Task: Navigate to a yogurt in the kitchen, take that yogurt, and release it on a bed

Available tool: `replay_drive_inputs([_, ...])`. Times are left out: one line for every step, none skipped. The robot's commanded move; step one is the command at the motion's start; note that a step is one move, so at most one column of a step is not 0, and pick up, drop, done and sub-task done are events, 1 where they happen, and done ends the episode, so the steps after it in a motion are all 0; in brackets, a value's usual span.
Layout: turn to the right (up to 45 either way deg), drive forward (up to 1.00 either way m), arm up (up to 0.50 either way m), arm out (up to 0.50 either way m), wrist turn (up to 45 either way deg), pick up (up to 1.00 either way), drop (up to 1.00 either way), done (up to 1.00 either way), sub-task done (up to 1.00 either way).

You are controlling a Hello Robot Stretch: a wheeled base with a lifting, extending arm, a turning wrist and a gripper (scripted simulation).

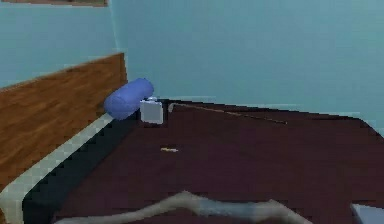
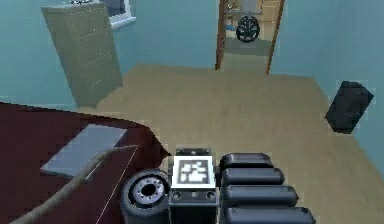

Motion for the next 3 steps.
replay_drive_inputs([9.0, 0.0, 0.0, 0.0, 0.0, 0.0, 0.0, 0.0, 0.0])
replay_drive_inputs([0.0, 0.2, 0.0, 0.0, 0.0, 0.0, 0.0, 0.0, 0.0])
replay_drive_inputs([-45.0, 0.0, 0.0, 0.0, 0.0, 0.0, 0.0, 0.0, 0.0])
